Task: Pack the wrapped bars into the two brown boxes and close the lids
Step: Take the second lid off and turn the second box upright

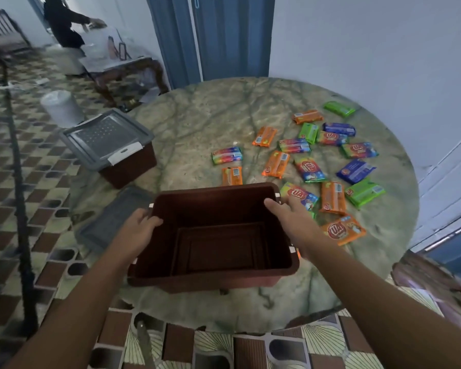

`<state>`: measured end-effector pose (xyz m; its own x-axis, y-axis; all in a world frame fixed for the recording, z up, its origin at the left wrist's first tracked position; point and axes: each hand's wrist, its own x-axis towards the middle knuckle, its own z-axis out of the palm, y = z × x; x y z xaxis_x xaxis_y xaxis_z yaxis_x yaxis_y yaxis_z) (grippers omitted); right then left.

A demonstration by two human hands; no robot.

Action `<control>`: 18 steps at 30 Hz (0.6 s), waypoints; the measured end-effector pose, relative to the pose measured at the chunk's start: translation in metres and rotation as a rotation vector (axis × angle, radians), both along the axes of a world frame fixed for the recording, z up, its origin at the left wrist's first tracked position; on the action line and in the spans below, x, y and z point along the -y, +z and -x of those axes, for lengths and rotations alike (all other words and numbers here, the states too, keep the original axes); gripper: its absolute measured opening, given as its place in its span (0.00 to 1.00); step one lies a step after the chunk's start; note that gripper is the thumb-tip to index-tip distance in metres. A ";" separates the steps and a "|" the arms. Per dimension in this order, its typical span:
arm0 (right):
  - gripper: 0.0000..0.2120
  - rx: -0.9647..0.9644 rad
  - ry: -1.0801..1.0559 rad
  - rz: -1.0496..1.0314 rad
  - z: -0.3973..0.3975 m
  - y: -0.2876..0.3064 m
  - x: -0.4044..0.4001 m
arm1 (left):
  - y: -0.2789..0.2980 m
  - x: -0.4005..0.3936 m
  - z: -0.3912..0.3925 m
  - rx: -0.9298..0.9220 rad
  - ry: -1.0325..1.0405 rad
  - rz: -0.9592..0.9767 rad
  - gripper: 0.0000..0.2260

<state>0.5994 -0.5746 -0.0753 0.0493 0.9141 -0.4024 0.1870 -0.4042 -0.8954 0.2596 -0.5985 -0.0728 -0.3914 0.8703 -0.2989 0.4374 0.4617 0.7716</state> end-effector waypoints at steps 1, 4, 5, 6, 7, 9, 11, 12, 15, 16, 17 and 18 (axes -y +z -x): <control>0.18 0.021 -0.017 0.001 0.006 0.003 0.008 | -0.001 0.002 0.003 0.001 -0.012 0.005 0.07; 0.12 0.067 -0.047 0.022 0.014 0.000 0.027 | -0.005 0.009 0.010 -0.019 -0.065 0.016 0.06; 0.11 0.085 -0.063 0.037 0.017 -0.002 0.034 | -0.006 0.012 0.013 -0.017 -0.083 0.020 0.06; 0.10 0.111 -0.081 0.046 0.016 -0.007 0.040 | -0.006 0.015 0.014 -0.018 -0.103 0.022 0.05; 0.09 0.132 -0.100 0.048 0.018 -0.008 0.049 | -0.006 0.017 0.015 -0.024 -0.125 0.024 0.04; 0.10 0.154 -0.144 0.034 0.019 -0.017 0.062 | -0.004 0.022 0.015 -0.048 -0.174 0.006 0.04; 0.12 0.152 -0.168 0.050 0.018 -0.021 0.072 | -0.002 0.027 0.010 -0.069 -0.216 -0.019 0.04; 0.14 0.155 -0.161 0.047 0.015 -0.024 0.074 | -0.002 0.027 0.007 -0.070 -0.222 -0.027 0.05; 0.20 0.216 -0.161 0.032 0.004 -0.026 0.078 | -0.007 0.028 -0.002 -0.069 -0.216 -0.020 0.04; 0.19 0.250 -0.153 0.030 -0.001 -0.024 0.078 | -0.009 0.029 -0.007 -0.070 -0.223 -0.016 0.04; 0.17 0.281 -0.150 0.023 -0.005 -0.019 0.079 | -0.011 0.029 -0.013 -0.071 -0.233 -0.015 0.04; 0.17 0.310 -0.153 0.010 -0.010 -0.016 0.079 | -0.013 0.028 -0.020 -0.070 -0.242 -0.015 0.04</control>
<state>0.6099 -0.6533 -0.0911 0.3068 0.8828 -0.3558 0.3865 -0.4572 -0.8010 0.2792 -0.6269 -0.0861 -0.1902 0.9454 -0.2645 0.5862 0.3255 0.7419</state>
